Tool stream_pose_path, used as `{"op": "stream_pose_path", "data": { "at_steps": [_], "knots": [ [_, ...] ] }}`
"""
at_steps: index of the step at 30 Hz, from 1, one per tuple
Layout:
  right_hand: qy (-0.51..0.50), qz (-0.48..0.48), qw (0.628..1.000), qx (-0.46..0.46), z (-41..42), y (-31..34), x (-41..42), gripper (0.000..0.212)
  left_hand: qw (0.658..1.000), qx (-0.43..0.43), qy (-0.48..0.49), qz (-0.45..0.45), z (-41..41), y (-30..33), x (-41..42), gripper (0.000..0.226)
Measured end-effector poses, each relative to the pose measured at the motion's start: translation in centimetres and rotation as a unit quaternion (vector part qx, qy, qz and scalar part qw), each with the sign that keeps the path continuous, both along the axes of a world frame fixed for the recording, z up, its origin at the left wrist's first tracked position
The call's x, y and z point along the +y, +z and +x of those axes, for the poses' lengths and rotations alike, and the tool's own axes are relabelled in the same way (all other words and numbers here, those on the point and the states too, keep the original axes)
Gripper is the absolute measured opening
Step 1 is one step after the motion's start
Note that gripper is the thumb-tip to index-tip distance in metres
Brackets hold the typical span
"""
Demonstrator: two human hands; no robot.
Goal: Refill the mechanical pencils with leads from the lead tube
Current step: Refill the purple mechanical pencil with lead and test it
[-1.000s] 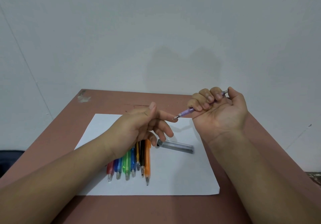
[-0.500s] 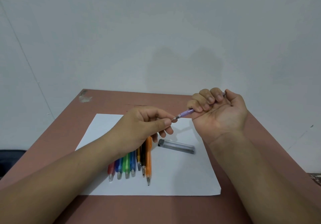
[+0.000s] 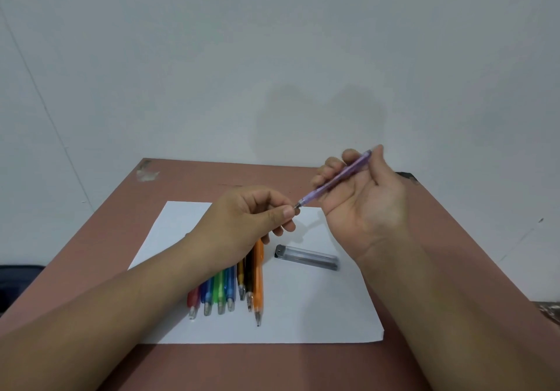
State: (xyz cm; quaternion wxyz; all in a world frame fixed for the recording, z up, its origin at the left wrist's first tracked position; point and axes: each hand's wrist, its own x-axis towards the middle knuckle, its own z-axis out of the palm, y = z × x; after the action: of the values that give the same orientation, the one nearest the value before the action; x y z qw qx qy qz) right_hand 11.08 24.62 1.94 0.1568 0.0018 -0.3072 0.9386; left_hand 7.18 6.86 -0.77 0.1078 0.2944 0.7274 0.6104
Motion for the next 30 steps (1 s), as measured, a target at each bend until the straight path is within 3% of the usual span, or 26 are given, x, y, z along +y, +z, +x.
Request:
{"op": "stream_pose_path", "data": {
  "at_steps": [3,6,9,13,16,20,23,25,30],
  "knots": [
    [-0.02,0.161,0.985,-0.059,-0.1,-0.2,-0.5,0.035,0.999,0.027,0.025,-0.025,0.1,0.1,0.1,0.009],
    [-0.043,0.351,0.927,-0.125,0.2,-0.3,-0.9,0.028,0.992,0.099,0.033,-0.072,0.1,0.2,0.3,0.01],
    [-0.054,0.417,0.894,-0.157,0.7,0.4,-0.6,0.025,0.98,0.161,0.025,-0.116,0.4,0.4,0.7,0.007],
    [-0.107,0.53,0.821,-0.184,2.0,2.6,1.3,0.022,0.962,0.202,0.01,-0.184,1.4,1.1,1.2,0.023],
    [-0.155,0.632,0.73,-0.21,4.2,3.8,3.3,0.02,0.933,0.252,-0.032,-0.254,2.5,1.7,1.8,0.031],
    [-0.15,0.777,0.541,-0.283,7.7,3.1,5.6,0.026,0.896,0.304,-0.079,-0.315,3.9,2.1,3.5,0.04],
    [-0.113,0.807,0.457,-0.356,9.3,1.4,6.9,0.023,0.874,0.337,-0.102,-0.334,4.8,1.9,5.4,0.045],
    [-0.083,0.81,0.428,-0.392,9.8,0.4,7.6,0.023,0.868,0.347,-0.107,-0.339,5.2,1.5,6.9,0.044],
    [-0.1,0.8,0.428,-0.408,10.1,-1.1,8.2,0.027,0.835,0.404,-0.088,-0.364,5.9,0.2,10.0,0.037]
  ]
}}
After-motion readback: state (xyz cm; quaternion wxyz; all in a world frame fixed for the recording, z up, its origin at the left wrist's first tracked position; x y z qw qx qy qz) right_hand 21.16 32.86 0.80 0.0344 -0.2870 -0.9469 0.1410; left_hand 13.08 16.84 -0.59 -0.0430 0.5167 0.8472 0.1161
